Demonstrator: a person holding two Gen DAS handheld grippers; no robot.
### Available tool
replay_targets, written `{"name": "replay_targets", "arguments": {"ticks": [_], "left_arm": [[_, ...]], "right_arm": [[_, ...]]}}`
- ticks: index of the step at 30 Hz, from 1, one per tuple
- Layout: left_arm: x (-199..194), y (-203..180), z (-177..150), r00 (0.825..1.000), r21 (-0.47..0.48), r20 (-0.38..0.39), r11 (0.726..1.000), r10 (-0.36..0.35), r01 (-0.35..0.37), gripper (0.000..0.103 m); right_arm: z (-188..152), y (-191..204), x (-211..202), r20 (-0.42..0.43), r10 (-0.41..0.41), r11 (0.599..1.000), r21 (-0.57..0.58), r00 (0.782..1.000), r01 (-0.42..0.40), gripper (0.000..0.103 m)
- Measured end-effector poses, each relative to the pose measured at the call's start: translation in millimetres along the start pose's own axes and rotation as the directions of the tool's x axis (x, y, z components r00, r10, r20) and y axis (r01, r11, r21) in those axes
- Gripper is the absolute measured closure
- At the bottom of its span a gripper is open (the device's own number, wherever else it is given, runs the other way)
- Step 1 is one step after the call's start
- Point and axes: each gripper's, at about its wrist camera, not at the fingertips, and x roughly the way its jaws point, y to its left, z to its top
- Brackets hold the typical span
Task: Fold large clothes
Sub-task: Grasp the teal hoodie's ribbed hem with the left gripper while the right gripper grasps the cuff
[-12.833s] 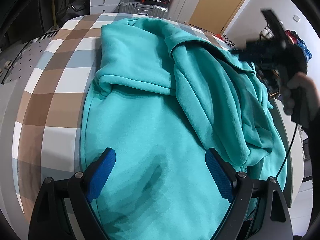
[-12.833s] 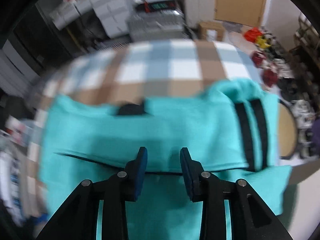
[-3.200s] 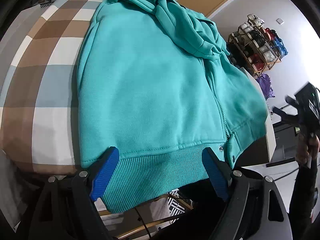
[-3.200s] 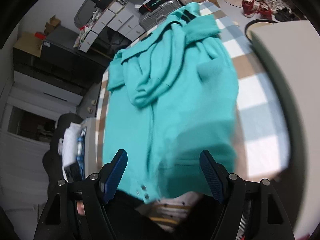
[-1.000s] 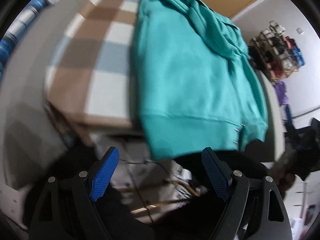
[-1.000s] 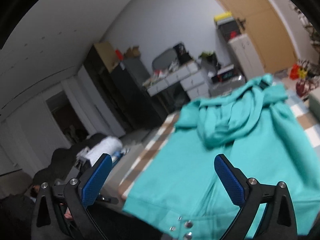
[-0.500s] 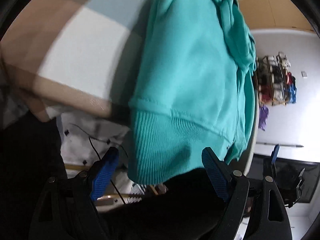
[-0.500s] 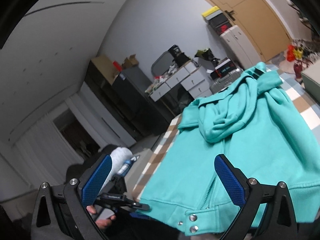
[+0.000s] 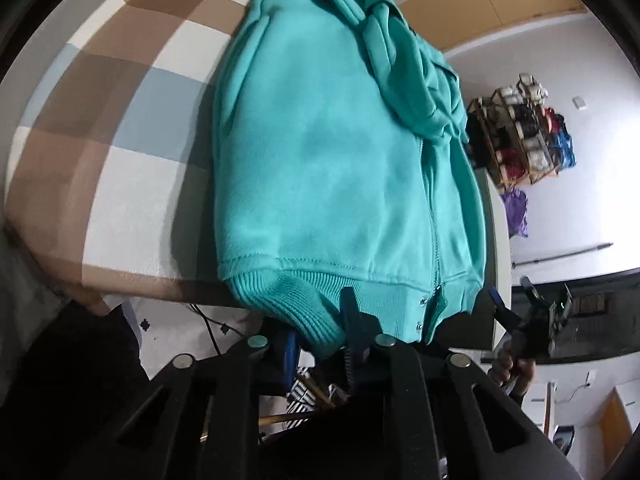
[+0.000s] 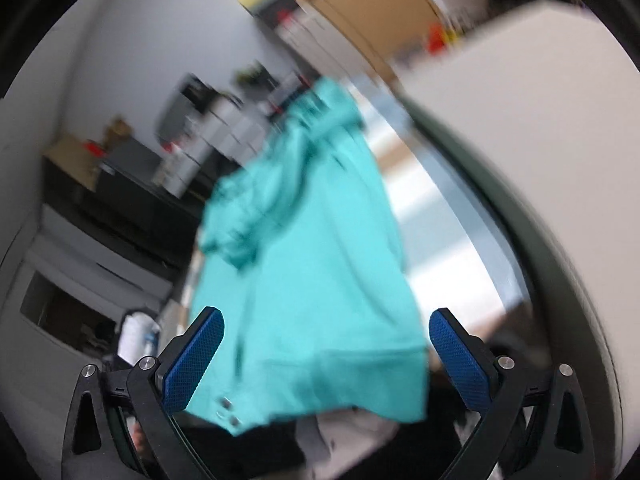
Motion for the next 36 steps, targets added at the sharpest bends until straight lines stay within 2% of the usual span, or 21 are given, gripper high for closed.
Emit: {"name": "replay_targets", "arguments": {"ticks": [2,6,9,12,14,16,18,21,22,24,26,27,30,33,36], "left_arm": [[8,5,2,1.0,-0.024,-0.027,1.0,-0.001,0.0,0.084],[9,0,3,0.999,-0.009,-0.032,1.0,-0.03,0.029,0.05],[12,-6,7,0.999,-0.001,-0.044,1.0,-0.02,0.02,0.049],[11,-13,8,0.999,0.023,-0.036,1.0,-0.007,0.008,0.049],[6,-15,5,1.0,0.05,-0.022,0.999,-0.011,0.012,0.049],[-1,-21,0,1.0,0.099,0.003,0.995,-0.009,0.008,0.049],[-6,-23,-3,1.0,0.126,0.015,0.992,-0.006,0.004,0.049],[-6,-19,1,1.0,0.101,0.015,0.995,-0.017,0.015,0.049],[-5,-15,3,1.0,0.078,0.01,0.997,-0.025,0.025,0.049],[-1,-6,6,1.0,0.003,-0.016,1.0,0.019,-0.019,0.049],[2,-5,7,0.999,0.006,-0.021,0.999,0.032,-0.032,0.049],[4,-6,7,0.998,0.017,-0.027,0.998,0.061,-0.06,0.049],[13,-11,10,0.994,0.02,-0.031,0.994,0.109,-0.109,0.049],[15,-13,12,0.993,0.018,-0.024,0.993,0.115,-0.114,0.048],[11,-12,9,0.989,0.019,-0.038,0.99,0.141,-0.14,0.049]], "right_arm": [[1,-9,15,-0.081,0.015,0.999,0.032,0.997,-0.013,0.0],[1,-14,26,-0.124,0.088,0.994,0.074,0.988,-0.079,0.0],[2,-18,33,-0.143,0.107,0.989,0.112,0.984,-0.092,0.0],[1,-17,41,-0.186,0.155,0.982,0.136,0.97,-0.131,0.0],[-1,-12,35,-0.189,0.289,0.952,0.157,0.938,-0.262,0.001],[-1,-7,25,-0.163,0.337,0.94,0.117,0.927,-0.321,0.001],[-2,-6,25,-0.166,0.32,0.947,0.092,0.933,-0.309,0.001],[-4,-15,39,-0.219,0.266,0.962,0.123,0.939,-0.244,0.001],[-6,-17,44,-0.239,0.228,0.972,0.116,0.944,-0.205,0.001],[-9,-13,47,-0.26,0.187,0.982,0.064,0.947,-0.176,0.003],[-16,-4,50,-0.322,0.162,0.986,0.013,0.933,-0.166,0.002],[-19,-1,55,-0.347,0.149,0.987,-0.009,0.926,-0.162,0.002],[-18,1,61,-0.347,0.124,0.991,0.001,0.93,-0.132,0.0],[-16,-3,61,-0.341,0.137,0.99,0.076,0.93,-0.118,0.0],[-17,5,52,-0.319,0.134,0.991,0.022,0.938,-0.134,0.002]]}}
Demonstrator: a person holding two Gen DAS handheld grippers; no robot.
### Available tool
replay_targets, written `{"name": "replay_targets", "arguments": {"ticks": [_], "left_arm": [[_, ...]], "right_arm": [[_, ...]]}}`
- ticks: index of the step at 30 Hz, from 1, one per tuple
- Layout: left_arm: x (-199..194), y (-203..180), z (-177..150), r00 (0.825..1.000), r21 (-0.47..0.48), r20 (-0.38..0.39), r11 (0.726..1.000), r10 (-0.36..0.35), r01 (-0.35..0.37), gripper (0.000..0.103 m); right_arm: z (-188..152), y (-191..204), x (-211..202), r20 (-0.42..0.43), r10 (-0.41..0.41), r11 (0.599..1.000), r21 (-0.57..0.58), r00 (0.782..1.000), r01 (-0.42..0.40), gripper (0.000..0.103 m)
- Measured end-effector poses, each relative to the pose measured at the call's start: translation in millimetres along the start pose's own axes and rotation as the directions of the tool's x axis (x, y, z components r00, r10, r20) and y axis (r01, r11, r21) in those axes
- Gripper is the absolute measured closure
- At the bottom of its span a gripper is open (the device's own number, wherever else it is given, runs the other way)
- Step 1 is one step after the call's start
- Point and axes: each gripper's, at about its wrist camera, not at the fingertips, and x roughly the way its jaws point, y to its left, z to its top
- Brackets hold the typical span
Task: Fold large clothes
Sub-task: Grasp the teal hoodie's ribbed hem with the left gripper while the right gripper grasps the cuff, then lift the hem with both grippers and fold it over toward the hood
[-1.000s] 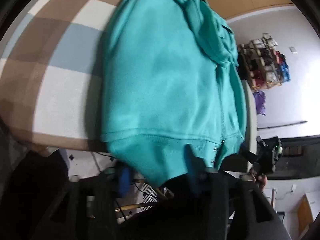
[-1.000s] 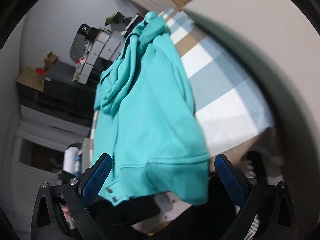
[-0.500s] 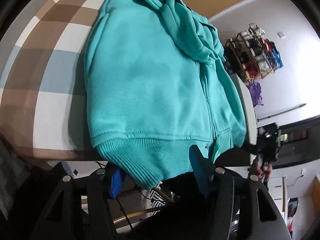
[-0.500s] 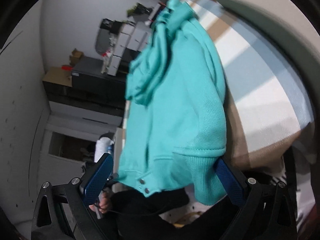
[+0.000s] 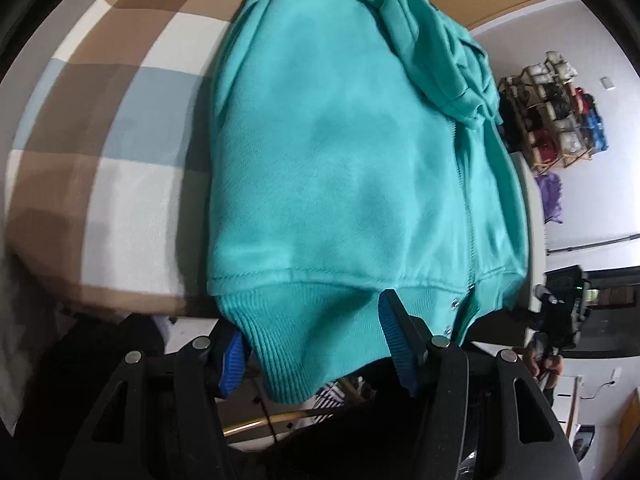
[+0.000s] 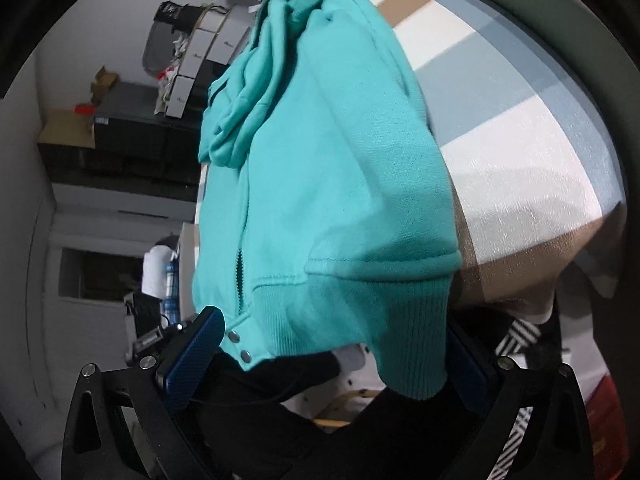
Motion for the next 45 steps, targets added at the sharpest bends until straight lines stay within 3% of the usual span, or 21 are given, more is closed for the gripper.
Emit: {"name": "replay_targets", "arguments": {"ticks": [2,4,6,8,10,12,13,15,18,21,27,34,37,38,39,40,43,45], "left_arm": [[-2,1,-4,0.999,0.016,0.022,0.999,0.037,-0.037,0.05],[-3,7,-3,0.999,-0.014,0.034,1.0,0.02,-0.02,0.049],[-7,13,-1,0.997,-0.074,0.053,0.996,0.061,-0.057,0.049],[-13,15,0,0.984,-0.09,0.115,0.988,0.133,-0.123,0.049],[-12,21,0,0.987,-0.089,0.139,0.993,0.085,-0.073,0.049],[-9,25,-2,0.99,-0.087,0.137,0.996,0.039,-0.027,0.063],[-6,27,-3,0.993,-0.083,0.115,0.996,0.025,-0.015,0.081],[-6,29,-6,0.991,-0.083,0.134,0.997,0.022,-0.01,0.089],[-8,29,-10,0.99,-0.093,0.141,0.995,-0.007,0.02,0.097],[-11,20,-15,0.99,-0.05,0.141,0.999,0.024,-0.017,0.101],[-11,19,-26,0.992,-0.012,0.117,0.999,0.042,-0.041,0.103],[-11,16,-39,0.994,0.025,0.113,1.0,-0.005,0.002,0.103],[0,13,-27,0.995,0.03,0.095,0.999,0.023,-0.026,0.093],[5,12,-23,0.997,0.023,0.077,1.0,0.009,-0.011,0.077],[8,12,-20,0.998,0.008,0.07,1.0,-0.006,0.005,0.054],[13,13,-17,0.998,-0.014,0.065,1.0,-0.004,0.005,0.045],[17,16,-12,0.989,-0.032,0.129,0.998,0.066,-0.063,0.042],[24,21,-8,0.992,-0.03,0.114,0.998,0.052,-0.048,0.042]], "right_arm": [[-1,6,-7,0.036,0.03,0.999,-0.021,0.999,-0.029,0.002],[5,6,-11,0.078,0.018,1.0,-0.017,0.997,-0.016,0.004],[12,4,-7,0.102,-0.008,1.0,0.01,0.995,0.007,0.014],[17,1,0,0.092,-0.026,0.999,0.021,0.995,0.024,0.038],[15,-1,5,0.098,-0.057,0.998,0.017,0.994,0.055,0.058],[12,-1,4,0.112,-0.034,0.999,0.014,0.993,0.032,0.068],[9,-2,2,0.126,-0.023,1.0,0.011,0.992,0.022,0.076],[5,-1,-2,0.148,-0.021,1.0,-0.007,0.989,0.022,0.084],[-2,4,-7,0.177,-0.033,0.999,-0.037,0.984,0.04,0.089],[-9,10,-11,0.204,-0.051,0.996,-0.065,0.978,0.065,0.09],[-35,14,-20,0.218,-0.042,0.993,-0.095,0.975,0.064,0.09],[-72,16,-44,0.222,0.008,0.994,-0.112,0.975,0.018,0.09],[-71,20,-42,0.22,0.005,0.993,-0.114,0.976,0.02,0.09],[-69,20,-41,0.218,0.009,0.994,-0.11,0.976,0.016,0.09],[-68,20,-40,0.216,0.013,0.994,-0.107,0.976,0.01,0.09],[-66,20,-38,0.212,0.018,0.995,-0.104,0.977,0.004,0.09],[-68,24,-36,0.205,0.007,0.992,-0.123,0.979,0.018,0.09],[-71,26,-35,0.201,0.005,0.991,-0.133,0.979,0.022,0.09]]}}
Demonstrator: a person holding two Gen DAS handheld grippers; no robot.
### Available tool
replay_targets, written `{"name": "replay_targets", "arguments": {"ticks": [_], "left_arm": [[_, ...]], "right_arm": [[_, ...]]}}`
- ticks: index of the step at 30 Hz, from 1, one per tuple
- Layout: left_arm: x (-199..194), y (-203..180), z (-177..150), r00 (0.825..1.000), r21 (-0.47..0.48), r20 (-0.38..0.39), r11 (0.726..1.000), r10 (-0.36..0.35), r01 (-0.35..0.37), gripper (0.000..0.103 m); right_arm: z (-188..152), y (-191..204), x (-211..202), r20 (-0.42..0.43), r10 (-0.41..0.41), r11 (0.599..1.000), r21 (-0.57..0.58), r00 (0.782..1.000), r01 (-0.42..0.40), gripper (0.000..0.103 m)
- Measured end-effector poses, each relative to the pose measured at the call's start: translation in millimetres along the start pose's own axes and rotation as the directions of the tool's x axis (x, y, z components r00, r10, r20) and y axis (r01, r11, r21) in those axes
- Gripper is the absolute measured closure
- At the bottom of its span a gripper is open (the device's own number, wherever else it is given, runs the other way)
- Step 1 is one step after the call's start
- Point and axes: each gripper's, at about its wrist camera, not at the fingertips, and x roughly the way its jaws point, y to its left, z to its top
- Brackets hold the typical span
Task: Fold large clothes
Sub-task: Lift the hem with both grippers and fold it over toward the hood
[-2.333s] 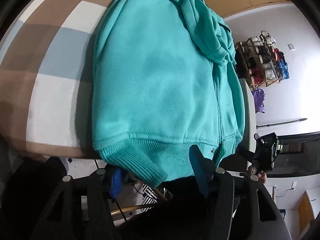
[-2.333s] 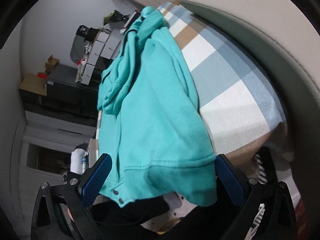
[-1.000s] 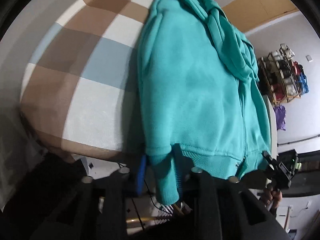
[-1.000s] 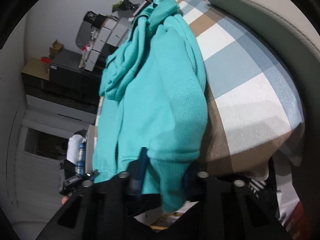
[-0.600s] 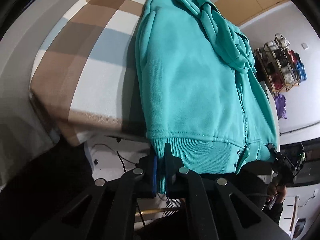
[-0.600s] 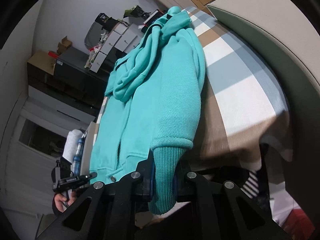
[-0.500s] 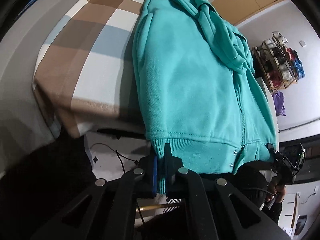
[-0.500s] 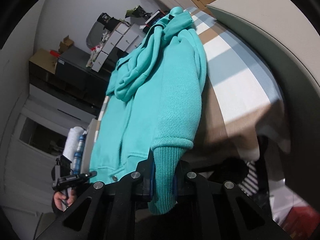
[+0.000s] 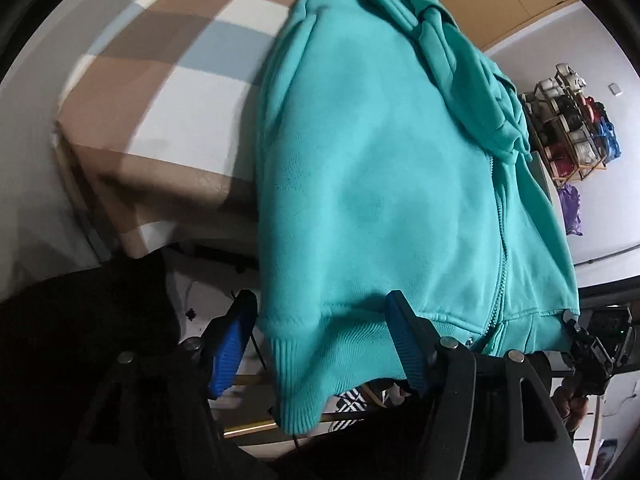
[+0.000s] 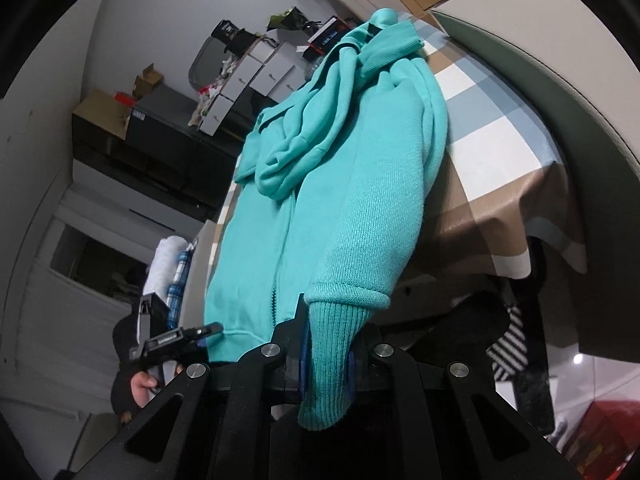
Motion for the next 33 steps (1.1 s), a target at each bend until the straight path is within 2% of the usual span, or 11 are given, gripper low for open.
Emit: {"name": "replay_targets", "arguments": {"ticks": [3,5,8,9,10,14,17,21,25,30,33], "left_arm": [[10,5,2,0.999,-0.049,-0.026,0.998,-0.043,0.042,0.042],[9,-3,0,1.0,-0.004,0.001,1.0,-0.008,0.008,0.044],[8,-18,-5,0.997,0.077,0.037,0.995,0.06,-0.063,0.083],[9,-23,-8,0.996,0.093,0.04,0.993,0.075,-0.079,0.092],[9,-23,-8,0.997,0.097,0.041,0.993,0.069,-0.073,0.093],[-5,-17,-6,1.0,0.064,0.018,0.998,0.004,-0.005,0.098],[-24,-18,9,0.991,0.011,-0.023,0.991,-0.133,0.133,0.098],[-54,-46,68,0.96,-0.03,-0.032,0.96,-0.279,0.278,0.098],[-85,-77,142,0.943,-0.041,0.005,0.942,-0.333,0.333,0.098],[-101,-114,256,0.948,-0.071,0.1,0.948,-0.303,0.31,0.098],[-86,-117,306,0.965,-0.098,0.097,0.962,-0.245,0.254,0.098]], "right_arm": [[0,-3,2,-0.008,0.008,1.0,0.004,1.0,-0.008,0.089],[1,-6,2,-0.009,0.018,1.0,0.013,1.0,-0.018,0.089],[-1,-10,1,-0.01,0.034,0.999,0.031,0.999,-0.034,0.089],[-2,-11,1,-0.008,0.041,0.999,0.035,0.999,-0.04,0.089],[-3,-12,0,-0.006,0.042,0.998,0.037,0.999,-0.042,0.089],[-2,-13,-2,0.002,0.051,0.997,0.052,0.999,-0.051,0.09],[10,-8,-4,0.006,0.096,0.992,0.078,0.995,-0.096,0.09],[63,25,-8,0.031,0.142,0.986,0.078,0.989,-0.144,0.09],[139,55,-6,0.038,0.104,0.984,0.143,0.994,-0.108,0.09],[259,62,14,0.029,-0.021,0.967,0.255,0.999,0.013,0.09],[324,42,44,-0.014,-0.095,0.938,0.333,0.995,0.095,0.09]]}}
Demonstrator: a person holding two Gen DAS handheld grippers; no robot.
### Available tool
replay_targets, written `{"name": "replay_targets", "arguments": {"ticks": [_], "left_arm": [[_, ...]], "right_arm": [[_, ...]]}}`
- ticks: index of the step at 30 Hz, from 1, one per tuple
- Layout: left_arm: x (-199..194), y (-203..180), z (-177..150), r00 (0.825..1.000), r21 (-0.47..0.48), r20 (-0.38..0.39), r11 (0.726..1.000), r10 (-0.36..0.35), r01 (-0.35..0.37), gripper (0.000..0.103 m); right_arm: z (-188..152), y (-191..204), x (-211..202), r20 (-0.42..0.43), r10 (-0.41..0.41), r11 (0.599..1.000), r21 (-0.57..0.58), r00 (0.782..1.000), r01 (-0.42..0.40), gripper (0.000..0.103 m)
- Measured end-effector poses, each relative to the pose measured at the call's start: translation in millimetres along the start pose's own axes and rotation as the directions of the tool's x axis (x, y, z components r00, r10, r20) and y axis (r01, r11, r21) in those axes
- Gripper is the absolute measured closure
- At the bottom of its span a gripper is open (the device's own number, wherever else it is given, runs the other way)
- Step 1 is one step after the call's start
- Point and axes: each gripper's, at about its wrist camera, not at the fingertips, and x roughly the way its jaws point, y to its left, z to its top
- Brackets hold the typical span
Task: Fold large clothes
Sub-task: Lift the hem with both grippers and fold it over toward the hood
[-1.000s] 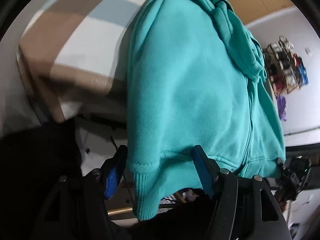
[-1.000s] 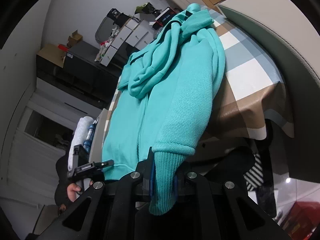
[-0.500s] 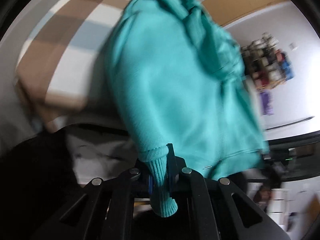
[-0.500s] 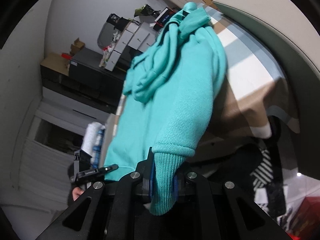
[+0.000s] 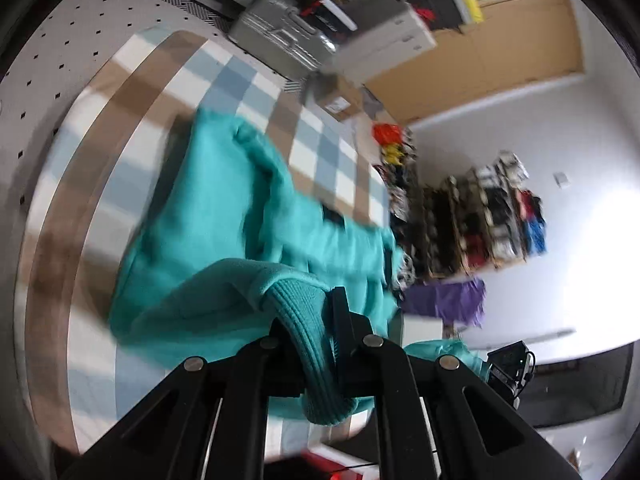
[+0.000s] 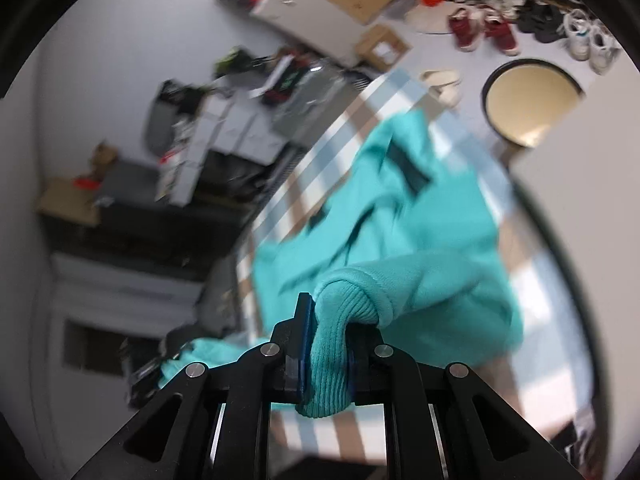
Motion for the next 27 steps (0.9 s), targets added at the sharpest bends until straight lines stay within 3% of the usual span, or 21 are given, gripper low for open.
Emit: {"name": "replay_targets", "arguments": {"ticks": [2,4,8,12,14,15,16,17,18,20,23,25,27], "left_arm": [[25,8,29,0.998,-0.024,-0.01,0.998,0.06,-0.061,0.098],[48,25,47,0.997,-0.075,-0.04,0.994,0.071,-0.074,0.098],[82,78,73,0.993,-0.201,-0.08,0.975,0.085,-0.099,0.098],[104,111,83,0.987,-0.297,-0.161,0.954,-0.002,-0.047,0.096],[99,118,85,0.981,-0.329,-0.185,0.944,-0.053,-0.011,0.093],[94,117,83,0.982,-0.321,-0.176,0.947,-0.067,0.007,0.089],[86,113,80,0.984,-0.294,-0.164,0.955,-0.075,0.024,0.086],[79,107,76,0.985,-0.252,-0.154,0.967,-0.072,0.032,0.074],[72,103,76,0.987,-0.231,-0.144,0.972,-0.066,0.031,0.049],[48,97,72,0.998,-0.188,-0.053,0.982,-0.016,0.006,0.024],[9,97,66,0.995,-0.138,0.074,0.989,0.073,-0.062,0.023],[3,108,58,0.993,-0.144,0.062,0.986,0.096,-0.086,0.022],[7,126,48,0.995,-0.163,-0.019,0.982,0.097,-0.099,0.022]], "right_arm": [[36,-11,32,-0.04,-0.044,0.994,0.097,0.998,0.048,0.088],[65,-19,64,-0.062,-0.086,0.986,0.138,0.994,0.094,0.088],[96,-47,119,-0.1,-0.065,0.965,0.246,0.993,0.088,0.083],[106,-69,144,-0.112,-0.002,0.953,0.301,0.994,0.036,0.077],[109,-75,134,-0.053,0.075,0.95,0.308,0.996,-0.055,0.06],[111,-74,121,0.009,0.097,0.955,0.282,0.995,-0.096,0.052],[110,-70,109,0.066,0.116,0.962,0.242,0.991,-0.129,0.032],[111,-66,103,0.096,0.126,0.968,0.205,0.987,-0.143,0.01],[108,-59,94,0.122,0.117,0.98,0.147,0.986,-0.134,0.003],[96,-46,83,0.132,0.085,0.995,0.037,0.988,-0.091,0.002],[70,-33,76,0.114,0.0,0.992,-0.128,0.994,0.014,0.002],[47,-32,73,0.107,-0.065,0.97,-0.227,0.992,0.088,0.002],[20,-39,73,0.073,-0.123,0.939,-0.314,0.99,0.14,0.002]]}}
